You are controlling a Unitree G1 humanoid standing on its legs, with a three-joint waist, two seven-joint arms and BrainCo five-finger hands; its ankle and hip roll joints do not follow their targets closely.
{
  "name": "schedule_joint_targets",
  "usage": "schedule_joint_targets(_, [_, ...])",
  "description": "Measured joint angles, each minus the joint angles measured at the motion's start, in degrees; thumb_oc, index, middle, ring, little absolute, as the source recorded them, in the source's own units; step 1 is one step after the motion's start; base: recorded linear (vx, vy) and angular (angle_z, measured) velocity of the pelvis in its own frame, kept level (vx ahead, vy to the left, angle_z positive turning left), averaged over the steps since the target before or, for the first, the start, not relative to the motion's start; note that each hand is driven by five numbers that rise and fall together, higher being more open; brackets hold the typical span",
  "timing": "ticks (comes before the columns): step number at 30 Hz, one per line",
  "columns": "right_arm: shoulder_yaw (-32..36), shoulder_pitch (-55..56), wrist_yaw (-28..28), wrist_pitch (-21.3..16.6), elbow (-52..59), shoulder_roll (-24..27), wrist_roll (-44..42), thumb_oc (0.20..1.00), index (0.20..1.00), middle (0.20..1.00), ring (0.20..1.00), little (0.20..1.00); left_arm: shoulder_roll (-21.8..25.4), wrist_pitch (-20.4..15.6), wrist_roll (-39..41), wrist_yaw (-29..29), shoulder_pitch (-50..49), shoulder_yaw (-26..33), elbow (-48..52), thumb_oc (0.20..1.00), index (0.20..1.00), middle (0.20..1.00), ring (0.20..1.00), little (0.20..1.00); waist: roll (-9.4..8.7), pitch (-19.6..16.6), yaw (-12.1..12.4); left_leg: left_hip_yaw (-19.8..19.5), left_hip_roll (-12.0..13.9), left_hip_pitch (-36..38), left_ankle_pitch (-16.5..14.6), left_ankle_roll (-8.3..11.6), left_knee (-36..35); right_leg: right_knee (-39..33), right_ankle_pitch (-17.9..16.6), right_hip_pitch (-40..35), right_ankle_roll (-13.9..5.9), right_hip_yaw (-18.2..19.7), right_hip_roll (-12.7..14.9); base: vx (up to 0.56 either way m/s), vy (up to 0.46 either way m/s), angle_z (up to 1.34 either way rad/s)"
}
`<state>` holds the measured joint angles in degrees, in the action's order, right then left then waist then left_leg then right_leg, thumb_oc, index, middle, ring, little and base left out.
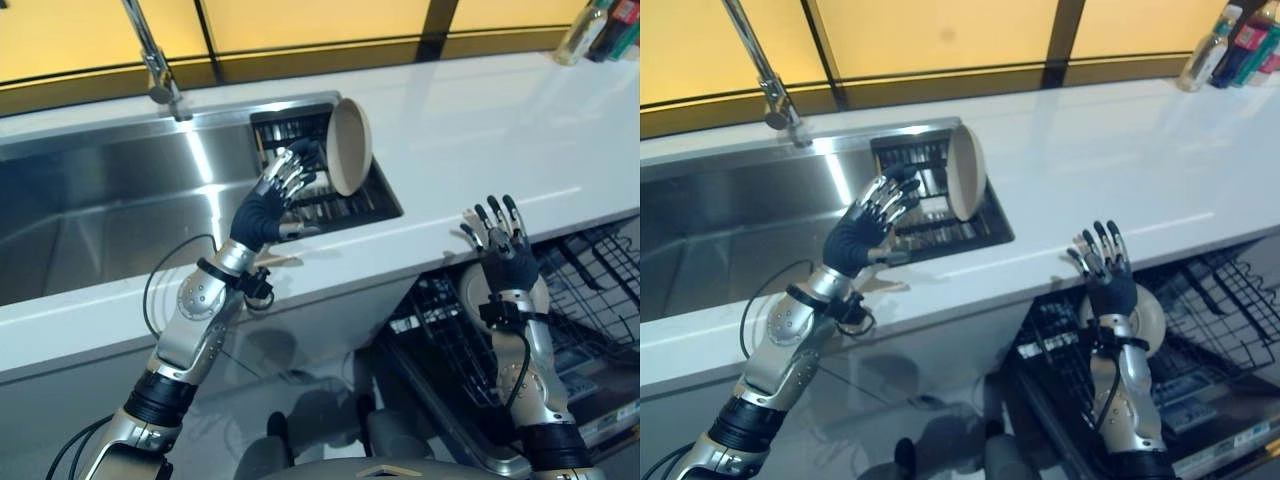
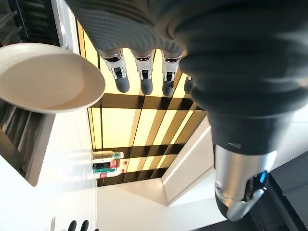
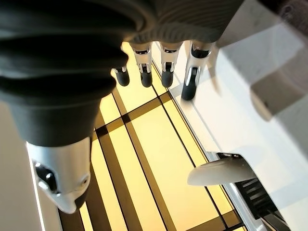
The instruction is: Pick up plates and place into dishwasher.
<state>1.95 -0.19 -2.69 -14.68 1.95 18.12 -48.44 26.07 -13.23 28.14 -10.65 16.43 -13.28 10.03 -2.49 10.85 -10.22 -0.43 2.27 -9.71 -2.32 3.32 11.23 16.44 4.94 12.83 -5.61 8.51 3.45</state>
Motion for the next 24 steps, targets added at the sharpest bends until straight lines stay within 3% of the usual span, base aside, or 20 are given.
schedule_joint_targets(9, [2.21, 1.99, -0.15, 2.31, -0.15, 0.95, -0.04, 1.000, 1.000, 1.000, 1.000, 1.000, 1.32, 0.00, -2.65, 4.73, 7.75, 1.20, -0.22, 1.000, 1.000, 1.000, 1.000, 1.000, -0.14, 3.30, -1.98, 0.72, 0.52, -1.62, -0.26, 0.38, 1.73, 2.57, 0.16, 2.57, 0.26, 1.12, -0.83, 0.00, 0.007, -0.07])
schedule_joint_targets(14, [3.19, 2.09, -0.60, 3.63, -0.15, 1.29, -0.24, 1.000, 1.000, 1.000, 1.000, 1.000, 4.90, 0.08, -7.12, 6.33, 10.59, 1.46, -0.46, 1.000, 1.000, 1.000, 1.000, 1.000, -0.47, 4.82, -2.03, 1.37, 0.97, -2.42, -0.52, 0.75, 2.55, 3.49, 0.17, 3.67, 0.38, 1.62, -1.35, -0.02, -0.010, -0.07])
schedule_joint_targets(17, [3.18, 1.64, -0.60, 4.83, -0.16, 2.36, -0.58, 1.000, 1.000, 1.000, 1.000, 1.000, 9.71, 0.14, -10.55, 7.93, 16.05, 1.50, -3.28, 1.000, 1.000, 1.000, 1.000, 1.000, -0.60, 5.50, -2.85, 1.51, 1.09, -3.33, -0.45, 0.78, 3.01, 4.04, 0.15, 4.62, 0.42, 1.63, -1.36, 0.01, 0.007, 0.00])
schedule_joint_targets(20, [3.31, 1.53, -0.59, 6.08, -0.15, 3.41, -0.64, 1.000, 1.000, 1.000, 1.000, 1.000, 16.47, 0.31, -19.97, 11.48, 23.56, 0.72, -8.73, 1.000, 1.000, 1.000, 1.000, 1.000, -0.46, 6.03, -3.17, 1.88, 1.17, -3.89, -0.48, 0.84, 3.30, 4.29, 0.07, 5.27, 0.47, 1.86, -1.31, 0.04, 0.038, -0.04])
schedule_joint_targets(22, [3.68, 1.89, -0.65, 7.20, -0.15, 4.81, -0.85, 1.000, 1.000, 1.000, 1.000, 1.000, 23.63, 0.78, -26.24, 13.88, 29.88, -3.39, -14.11, 1.000, 1.000, 1.000, 1.000, 1.000, -0.42, 6.12, -3.55, 1.95, 1.22, -3.90, -0.34, 1.11, 3.33, 4.44, 0.01, 5.30, 0.56, 1.85, -1.39, 0.05, 0.042, -0.02])
schedule_joint_targets(24, [4.84, 1.97, -1.08, 7.68, -0.28, 5.62, -2.25, 1.000, 1.000, 1.000, 1.000, 1.000, 27.41, 1.62, -30.50, 15.69, 34.39, -6.05, -18.30, 1.000, 1.000, 1.000, 1.000, 1.000, -0.32, 6.17, -4.63, 1.99, 1.19, -3.89, -0.33, 1.20, 3.32, 4.30, -0.10, 5.27, 0.73, 1.81, -1.27, 0.07, 0.055, 0.00])
